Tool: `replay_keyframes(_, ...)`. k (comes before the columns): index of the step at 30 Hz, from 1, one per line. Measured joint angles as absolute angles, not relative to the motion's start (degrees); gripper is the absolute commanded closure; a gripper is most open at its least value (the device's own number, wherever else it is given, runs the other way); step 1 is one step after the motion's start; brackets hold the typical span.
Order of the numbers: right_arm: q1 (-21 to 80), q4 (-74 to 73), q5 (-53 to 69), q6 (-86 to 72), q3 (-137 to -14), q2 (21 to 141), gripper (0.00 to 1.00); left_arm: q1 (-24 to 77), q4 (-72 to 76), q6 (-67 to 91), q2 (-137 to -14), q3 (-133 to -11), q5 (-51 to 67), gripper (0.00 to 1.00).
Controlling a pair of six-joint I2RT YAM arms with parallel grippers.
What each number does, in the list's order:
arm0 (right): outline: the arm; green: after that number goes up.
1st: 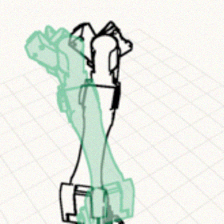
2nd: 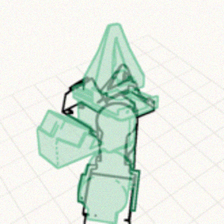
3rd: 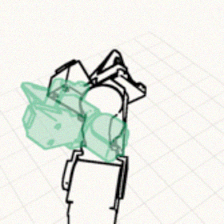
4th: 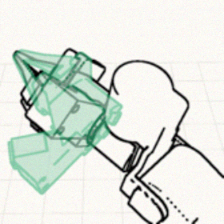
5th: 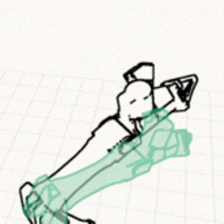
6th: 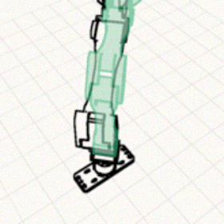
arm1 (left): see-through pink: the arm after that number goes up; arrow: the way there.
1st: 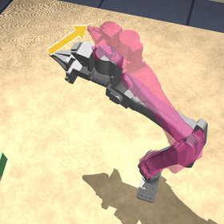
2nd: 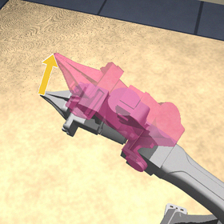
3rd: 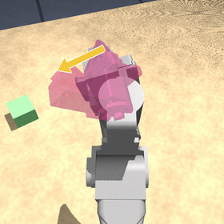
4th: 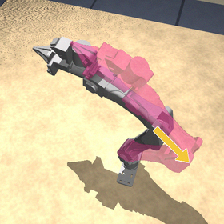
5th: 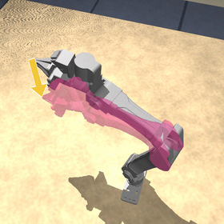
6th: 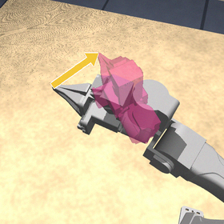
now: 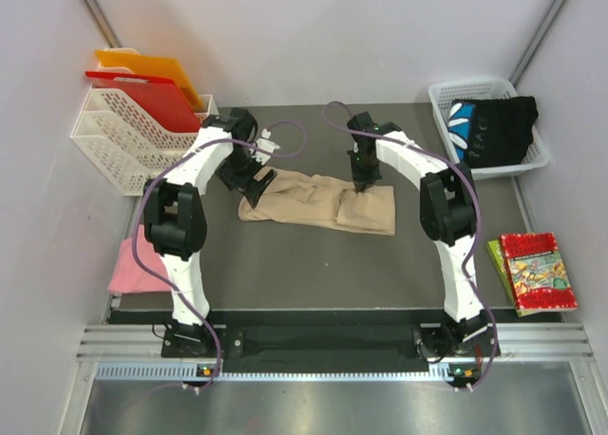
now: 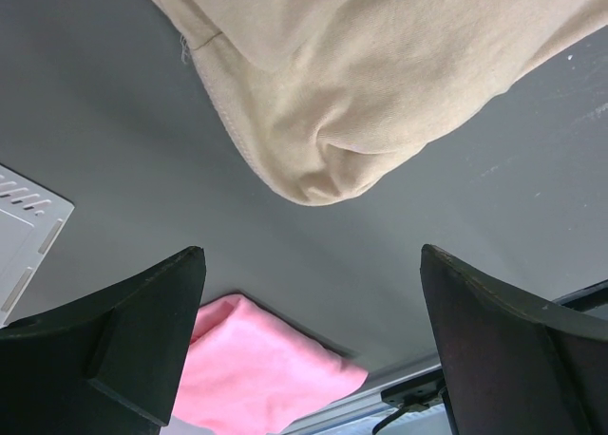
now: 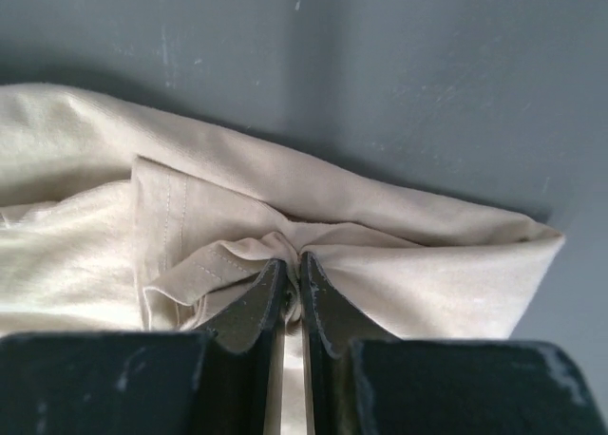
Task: Fold and stack the t-shirts
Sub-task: Fold the tshirt
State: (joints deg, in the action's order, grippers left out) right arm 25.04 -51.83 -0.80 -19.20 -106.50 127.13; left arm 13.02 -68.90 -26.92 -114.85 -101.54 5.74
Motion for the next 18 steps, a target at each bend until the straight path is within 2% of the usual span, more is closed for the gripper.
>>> replay_keyframes(5,24.4,-51.4,-1.2,-19.6,-106.9,126.1,0.87,13.4,-68.8,-26.9,-114.8,-101.0,5.7,0.01)
replay_keyframes(6,24.3,-51.4,-1.1,-19.6,-106.9,125.9,0.82,13.4,-68.8,-26.9,-114.8,-100.9,5.7,0.01)
replay_keyframes(7,24.2,-51.4,-0.8,-19.6,-106.9,125.7,0.60,13.4,-68.8,-26.9,-114.8,-100.8,5.7,0.01)
replay_keyframes(9,24.2,-51.2,0.2,-19.8,-106.9,125.6,0.32,13.4,-68.7,-26.9,-114.8,-100.7,5.7,0.01)
replay_keyframes(10,24.2,-50.9,0.6,-20.1,-106.7,125.6,0.14,13.4,-68.7,-26.9,-114.8,-100.7,5.7,0.01)
replay_keyframes(11,24.1,-50.3,1.0,-19.6,-106.1,125.6,0.08,13.4,-68.7,-26.9,-114.8,-100.7,5.7,0.01)
replay_keyframes(13,24.0,-49.6,1.1,-19.5,-104.9,125.6,0.01,13.5,-68.7,-26.9,-114.8,-100.7,5.8,0.01)
replay_keyframes(18,22.3,-48.9,0.4,-20.0,-99.4,122.9,0.00,13.5,-68.7,-26.9,-114.8,-100.7,5.7,0.01)
